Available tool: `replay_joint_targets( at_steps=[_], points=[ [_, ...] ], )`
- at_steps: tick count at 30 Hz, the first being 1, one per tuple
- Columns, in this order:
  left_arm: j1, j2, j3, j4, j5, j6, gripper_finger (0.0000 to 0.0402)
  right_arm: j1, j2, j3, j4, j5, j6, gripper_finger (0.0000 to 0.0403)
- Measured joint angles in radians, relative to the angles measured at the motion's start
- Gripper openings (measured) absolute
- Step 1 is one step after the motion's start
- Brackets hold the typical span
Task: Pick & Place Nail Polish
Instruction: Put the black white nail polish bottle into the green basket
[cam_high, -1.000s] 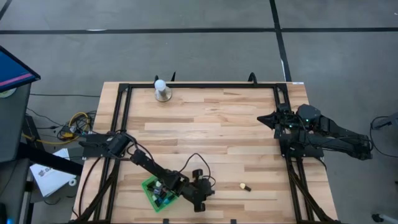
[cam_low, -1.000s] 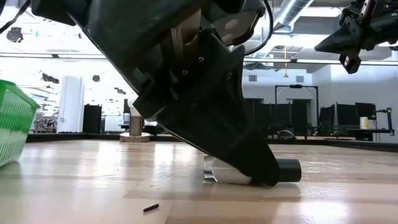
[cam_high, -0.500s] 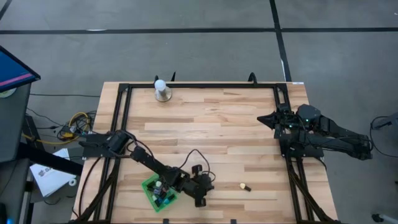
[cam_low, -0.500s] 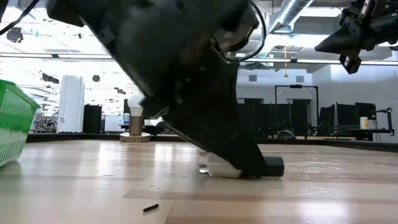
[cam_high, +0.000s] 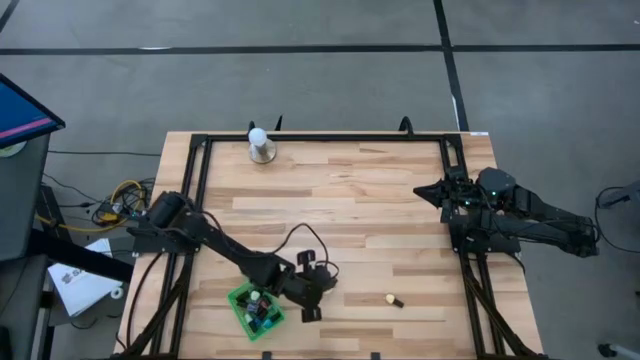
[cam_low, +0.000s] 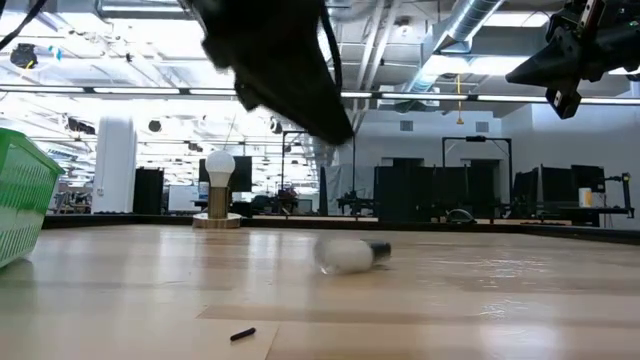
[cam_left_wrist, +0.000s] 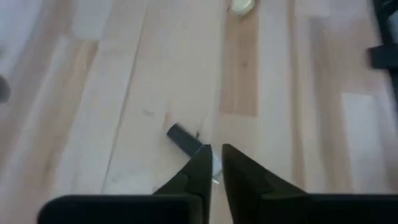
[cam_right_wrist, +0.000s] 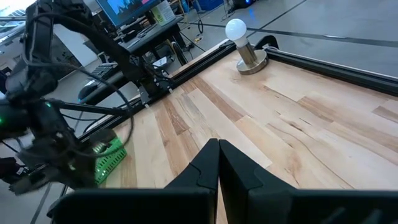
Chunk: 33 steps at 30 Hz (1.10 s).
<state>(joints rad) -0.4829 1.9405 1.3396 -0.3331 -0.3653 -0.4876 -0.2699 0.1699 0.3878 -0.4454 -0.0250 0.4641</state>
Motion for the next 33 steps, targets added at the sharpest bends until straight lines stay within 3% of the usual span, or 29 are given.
replay_joint_targets(
  at_steps=[4, 8, 10, 13, 20, 25, 28, 33],
  points=[
    [-0.001, -0.030, 0.002, 0.008, -0.005, 0.061, 0.0005, 0.000, 0.000, 0.000, 0.000, 0.000, 0.000, 0.0000],
    [0.013, -0.032, 0.002, 0.015, -0.030, 0.029, 0.0015, 0.000, 0.000, 0.000, 0.000, 0.000, 0.000, 0.0000],
    [0.015, -0.022, 0.002, 0.038, -0.030, 0.033, 0.0035, 0.000, 0.000, 0.000, 0.000, 0.000, 0.000, 0.0000],
    [0.015, 0.001, 0.002, 0.061, -0.007, 0.162, 0.0076, 0.000, 0.000, 0.000, -0.001, 0.000, 0.000, 0.0000],
    [0.045, 0.057, 0.002, 0.074, 0.144, 0.380, 0.0201, 0.000, 0.000, 0.000, -0.004, 0.000, 0.005, 0.0000],
    [0.057, 0.090, 0.002, 0.121, 0.163, 0.576, 0.0278, 0.000, 0.000, 0.000, -0.007, 0.000, 0.008, 0.0000],
    [0.082, 0.103, 0.002, 0.119, 0.217, 0.589, 0.0299, 0.000, 0.000, 0.000, -0.010, 0.000, 0.008, 0.0000],
    [0.116, 0.103, -0.035, 0.130, 0.254, 0.614, 0.0297, 0.001, 0.000, 0.000, -0.012, 0.000, 0.008, 0.0000]
  ],
)
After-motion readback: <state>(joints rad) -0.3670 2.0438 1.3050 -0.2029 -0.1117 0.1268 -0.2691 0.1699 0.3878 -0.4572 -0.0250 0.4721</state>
